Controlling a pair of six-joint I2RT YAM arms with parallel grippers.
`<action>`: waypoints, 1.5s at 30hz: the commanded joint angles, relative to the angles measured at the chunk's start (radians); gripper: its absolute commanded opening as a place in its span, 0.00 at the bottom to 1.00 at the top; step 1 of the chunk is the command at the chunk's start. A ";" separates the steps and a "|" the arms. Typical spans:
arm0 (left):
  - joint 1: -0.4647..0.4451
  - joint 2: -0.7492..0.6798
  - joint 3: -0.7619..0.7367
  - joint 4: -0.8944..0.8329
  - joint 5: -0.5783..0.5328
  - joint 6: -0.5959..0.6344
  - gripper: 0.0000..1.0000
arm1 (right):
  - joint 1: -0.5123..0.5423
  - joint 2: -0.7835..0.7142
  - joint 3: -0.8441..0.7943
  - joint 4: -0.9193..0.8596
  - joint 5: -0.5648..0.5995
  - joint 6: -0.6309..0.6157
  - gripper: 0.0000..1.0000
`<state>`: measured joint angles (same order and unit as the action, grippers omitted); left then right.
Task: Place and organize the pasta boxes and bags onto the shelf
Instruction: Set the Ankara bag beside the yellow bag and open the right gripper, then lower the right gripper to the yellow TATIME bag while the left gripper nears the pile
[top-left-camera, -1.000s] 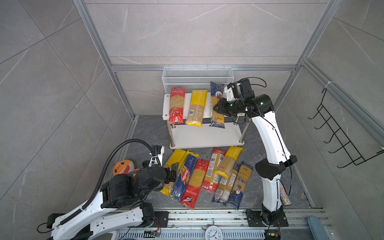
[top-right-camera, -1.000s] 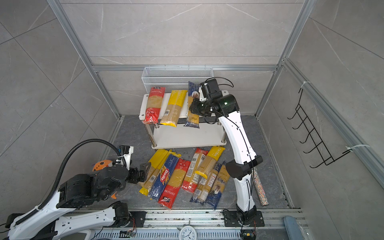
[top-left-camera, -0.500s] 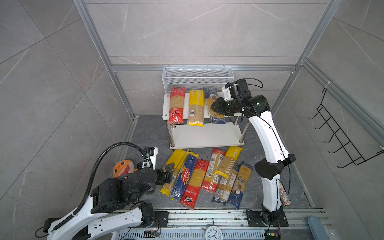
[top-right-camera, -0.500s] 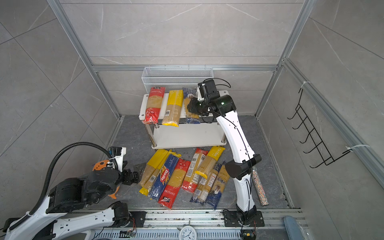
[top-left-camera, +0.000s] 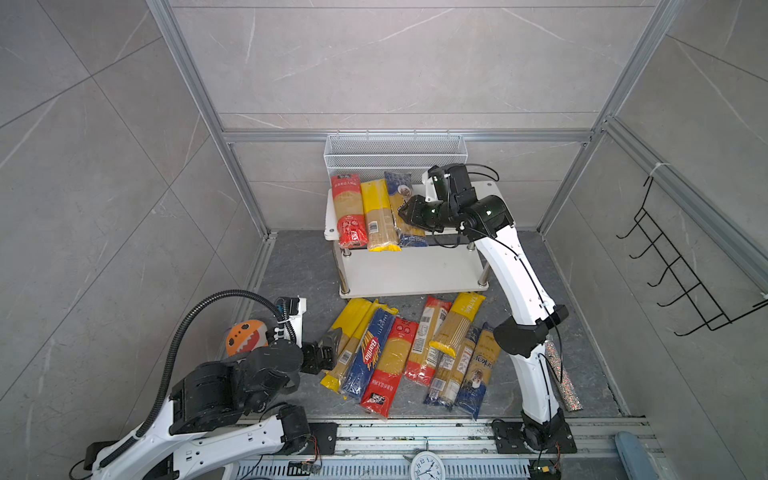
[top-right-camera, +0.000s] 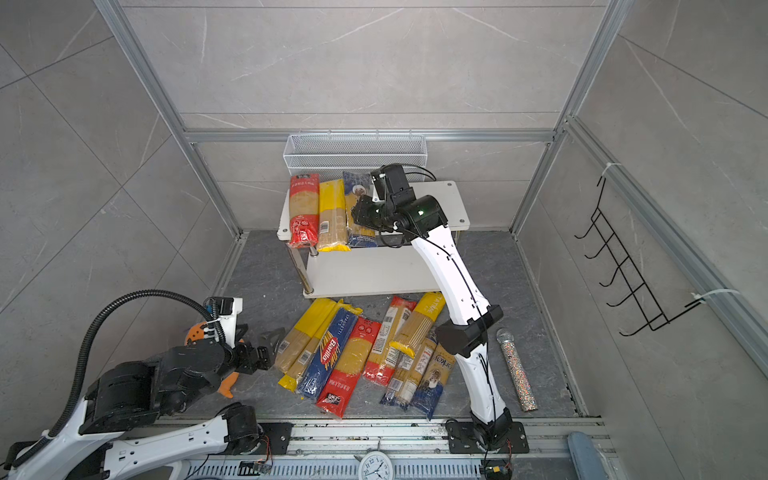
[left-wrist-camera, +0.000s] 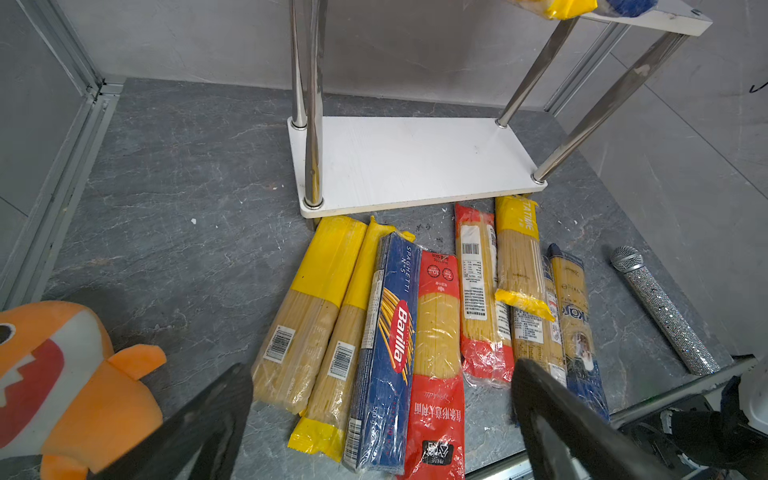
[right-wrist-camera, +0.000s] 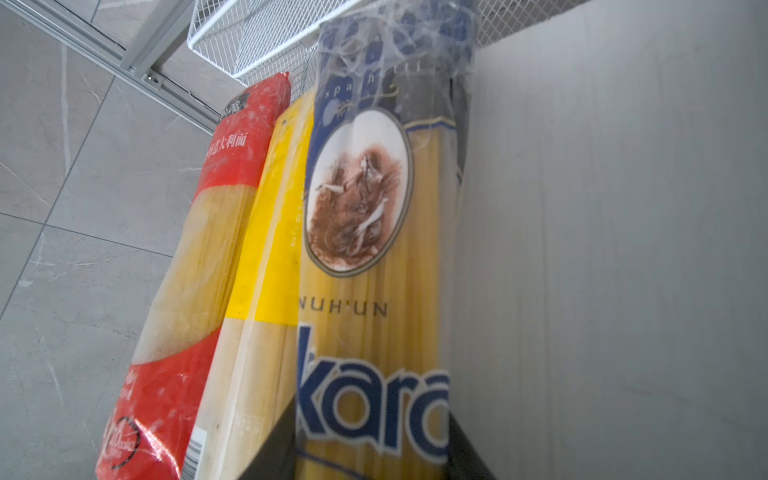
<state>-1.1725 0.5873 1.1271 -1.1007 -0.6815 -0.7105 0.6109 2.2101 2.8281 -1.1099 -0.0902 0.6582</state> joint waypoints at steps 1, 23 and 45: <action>0.004 -0.022 -0.002 -0.022 -0.031 -0.006 1.00 | 0.042 0.062 0.001 0.012 -0.031 0.026 0.40; 0.004 -0.055 0.004 -0.048 -0.009 -0.007 1.00 | 0.060 -0.055 -0.065 0.038 0.135 -0.059 1.00; 0.005 0.125 -0.086 0.147 0.093 0.015 1.00 | 0.136 -0.957 -1.387 0.163 0.298 0.022 0.99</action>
<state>-1.1725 0.6827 1.0519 -1.0233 -0.6212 -0.7029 0.7158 1.3354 1.6104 -0.9676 0.1841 0.6033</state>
